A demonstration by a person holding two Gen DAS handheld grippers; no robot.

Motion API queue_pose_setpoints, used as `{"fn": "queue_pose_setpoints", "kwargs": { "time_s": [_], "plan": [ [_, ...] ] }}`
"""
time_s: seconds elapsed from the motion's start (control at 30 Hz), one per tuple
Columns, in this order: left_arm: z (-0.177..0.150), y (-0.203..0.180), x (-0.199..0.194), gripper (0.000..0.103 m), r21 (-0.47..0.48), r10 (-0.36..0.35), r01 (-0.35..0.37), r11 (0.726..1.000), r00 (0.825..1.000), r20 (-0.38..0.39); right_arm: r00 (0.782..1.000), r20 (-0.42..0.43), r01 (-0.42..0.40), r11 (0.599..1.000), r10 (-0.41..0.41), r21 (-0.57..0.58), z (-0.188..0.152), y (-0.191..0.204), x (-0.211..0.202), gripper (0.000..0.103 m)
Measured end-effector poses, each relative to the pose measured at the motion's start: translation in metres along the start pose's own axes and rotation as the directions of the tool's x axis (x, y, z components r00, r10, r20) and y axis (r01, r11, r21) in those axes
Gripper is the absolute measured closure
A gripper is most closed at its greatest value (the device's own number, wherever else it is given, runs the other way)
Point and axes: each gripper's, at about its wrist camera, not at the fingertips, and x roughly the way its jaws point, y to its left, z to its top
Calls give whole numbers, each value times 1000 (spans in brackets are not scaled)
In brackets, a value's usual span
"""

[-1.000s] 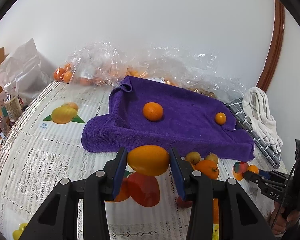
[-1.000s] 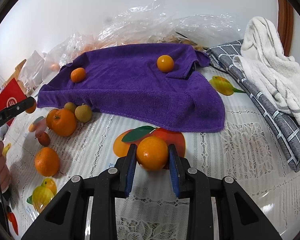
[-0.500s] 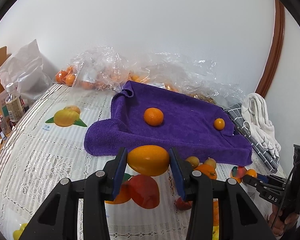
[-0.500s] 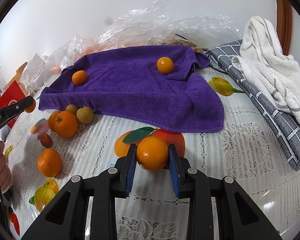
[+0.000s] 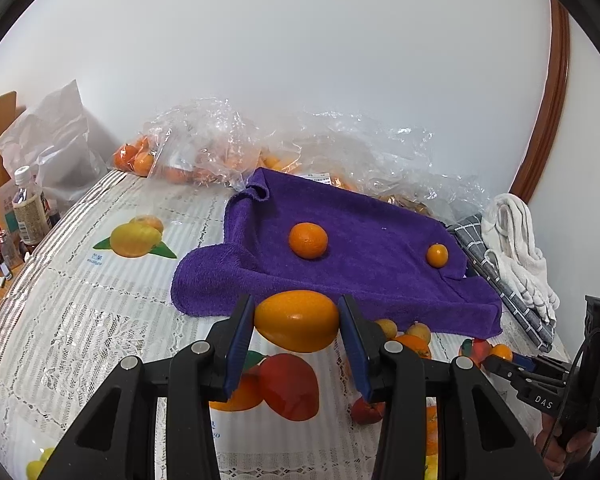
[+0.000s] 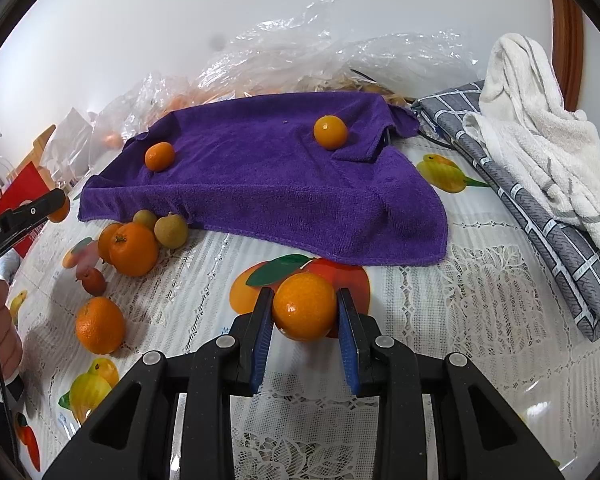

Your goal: Organize fruits

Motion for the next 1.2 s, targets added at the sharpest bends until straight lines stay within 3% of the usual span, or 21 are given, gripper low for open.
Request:
{"fn": "queue_pose_setpoints", "kwargs": {
  "time_s": [0.73, 1.2],
  "plan": [
    [4, 3, -8, 62, -25, -10, 11, 1000, 999, 42, 998, 62, -7, 997, 2, 83, 4, -14, -16, 72],
    [6, 6, -12, 62, -14, 3, -2, 1000, 998, 59, 996, 92, 17, 999, -21, 41, 21, -3, -40, 72]
  ]
}}
